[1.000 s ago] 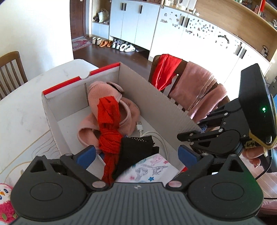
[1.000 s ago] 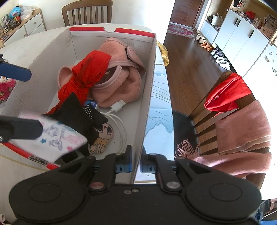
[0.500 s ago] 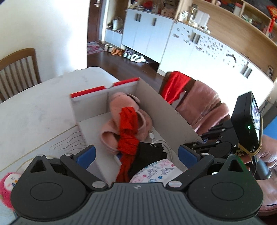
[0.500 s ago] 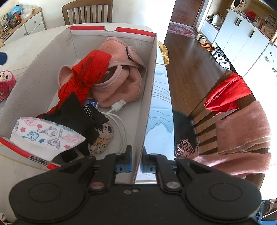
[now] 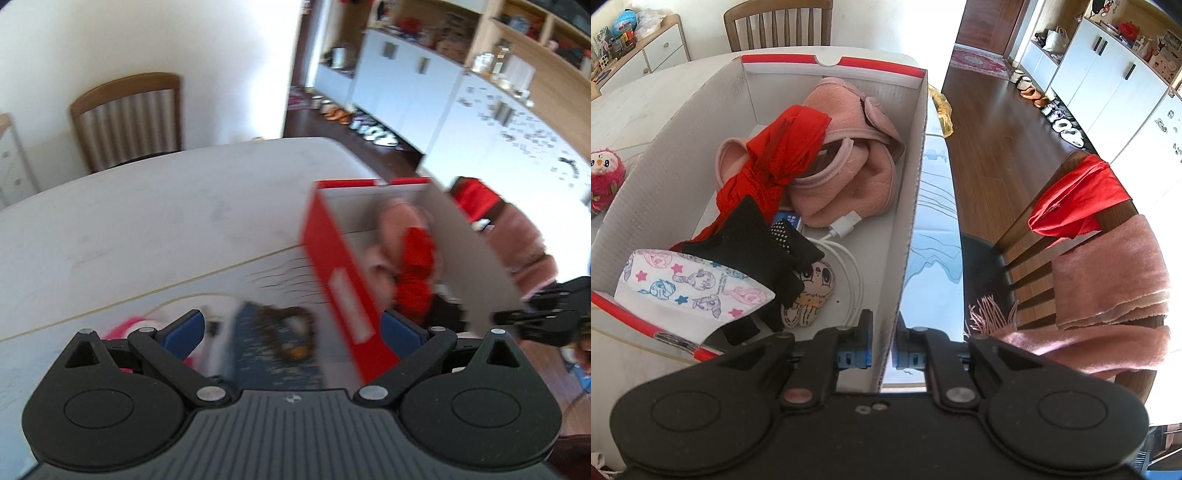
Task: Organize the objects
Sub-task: 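Move the left gripper to the table and grasp the pink fluffy plush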
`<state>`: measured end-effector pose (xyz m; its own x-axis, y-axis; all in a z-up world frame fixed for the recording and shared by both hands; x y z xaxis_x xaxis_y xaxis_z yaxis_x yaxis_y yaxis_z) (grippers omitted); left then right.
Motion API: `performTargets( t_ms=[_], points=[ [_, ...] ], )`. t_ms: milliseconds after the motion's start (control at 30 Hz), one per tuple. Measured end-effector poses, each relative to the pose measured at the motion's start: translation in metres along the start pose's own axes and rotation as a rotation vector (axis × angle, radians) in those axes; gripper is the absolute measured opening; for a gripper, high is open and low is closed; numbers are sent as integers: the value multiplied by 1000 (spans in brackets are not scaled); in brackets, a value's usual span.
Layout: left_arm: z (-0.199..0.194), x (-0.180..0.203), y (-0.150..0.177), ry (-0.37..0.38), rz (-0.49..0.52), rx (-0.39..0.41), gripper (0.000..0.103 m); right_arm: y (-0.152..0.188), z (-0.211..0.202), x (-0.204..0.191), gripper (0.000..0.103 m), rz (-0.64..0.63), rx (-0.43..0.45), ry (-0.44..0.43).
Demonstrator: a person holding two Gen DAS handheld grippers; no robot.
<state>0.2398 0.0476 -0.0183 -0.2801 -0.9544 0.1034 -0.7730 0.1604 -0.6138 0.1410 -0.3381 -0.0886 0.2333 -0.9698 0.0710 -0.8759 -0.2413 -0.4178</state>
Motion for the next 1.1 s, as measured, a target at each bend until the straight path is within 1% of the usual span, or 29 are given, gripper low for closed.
performTargets(
  t_ms=[133,200,333,600,833,967,1067,1100],
  points=[
    [10,-31,8,-91,-29,-20,102,0,0,0,10,1,-1,0],
    [19,-49,12,-132,-68,-39,102,0,0,0,10,0,-1,0],
    [33,-77,21,-173,-138,-76,102,1,0,1,10,1,-2,1],
    [63,-112,34,-209,-247,-139,102,1,-1,2,11,1,-4,3],
    [92,-125,46,-214,-302,-204,102,2,-2,2,11,4,-5,3],
    [94,-126,48,-221,-319,-195,101,2,-2,3,11,7,-6,3],
    [92,-124,48,-223,-312,-184,100,2,-3,3,11,7,-5,3],
    [91,-122,48,-224,-306,-181,98,2,-3,3,11,8,-5,3]
  ],
)
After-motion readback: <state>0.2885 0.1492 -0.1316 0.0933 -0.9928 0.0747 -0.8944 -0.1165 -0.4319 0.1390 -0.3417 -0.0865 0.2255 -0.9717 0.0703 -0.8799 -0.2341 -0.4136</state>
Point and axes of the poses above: each gripper's, at about its wrist camera, not at the fingertips, and z roughly the way its jaws point, x to its right, y to its underside, the point moved 3 cm from there along z, roughly the way its jaws point, and after that the axes turned 2 degrees about z, right-handed, at the moved point
